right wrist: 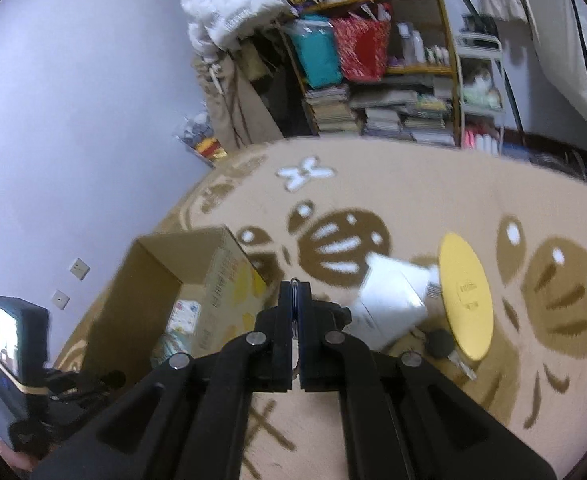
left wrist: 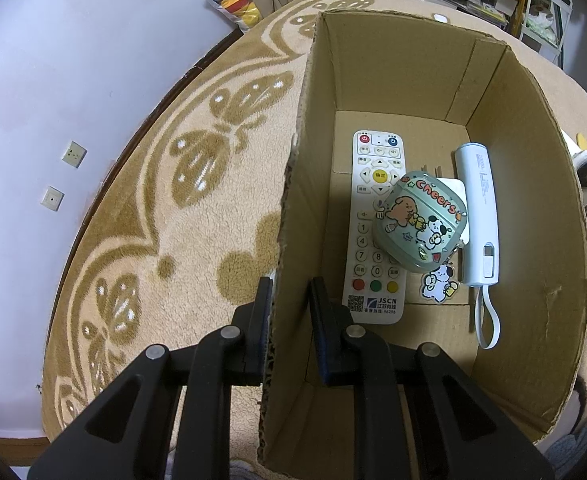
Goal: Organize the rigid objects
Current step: 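Pinch the key ring with the right tool and lift it, then carry the keys into the box and release them with the right tool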
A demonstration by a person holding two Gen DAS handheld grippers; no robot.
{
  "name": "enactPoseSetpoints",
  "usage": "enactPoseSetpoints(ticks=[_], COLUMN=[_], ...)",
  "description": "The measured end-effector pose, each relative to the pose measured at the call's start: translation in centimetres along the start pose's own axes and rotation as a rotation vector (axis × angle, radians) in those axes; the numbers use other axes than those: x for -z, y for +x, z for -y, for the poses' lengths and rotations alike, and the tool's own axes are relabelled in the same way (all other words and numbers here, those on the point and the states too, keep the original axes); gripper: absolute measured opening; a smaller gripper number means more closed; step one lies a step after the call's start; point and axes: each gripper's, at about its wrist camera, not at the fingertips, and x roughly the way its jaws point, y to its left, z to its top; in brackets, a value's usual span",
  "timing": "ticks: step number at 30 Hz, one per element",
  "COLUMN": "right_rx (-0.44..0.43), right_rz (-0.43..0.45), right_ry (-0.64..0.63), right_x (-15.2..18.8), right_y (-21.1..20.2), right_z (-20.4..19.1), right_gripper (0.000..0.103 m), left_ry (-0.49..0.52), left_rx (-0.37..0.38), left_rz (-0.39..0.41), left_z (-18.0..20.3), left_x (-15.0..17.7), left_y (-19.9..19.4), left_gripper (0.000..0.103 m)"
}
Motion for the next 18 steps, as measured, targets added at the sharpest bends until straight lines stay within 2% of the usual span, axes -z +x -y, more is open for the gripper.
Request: enactPoseSetpoints(ticks=[9, 18], right_rx=[-0.074, -0.155], right_rz=[0.143, 0.184], right_ry=[-0.079, -0.158], right_x=[-1.7, -1.2], right_y=[-2.5, -3.4], right_z=[-4.1, -7.6], right_gripper=[0.004, 0.003], left_ry=[0.001, 0.0], left_rx=[-0.001, -0.001], left_rz=[0.0, 0.0], left_z=[0.0, 0.0], left_x=[0.0, 0.0], left_y=[0.0, 0.0], left_gripper=[0.018, 0.018])
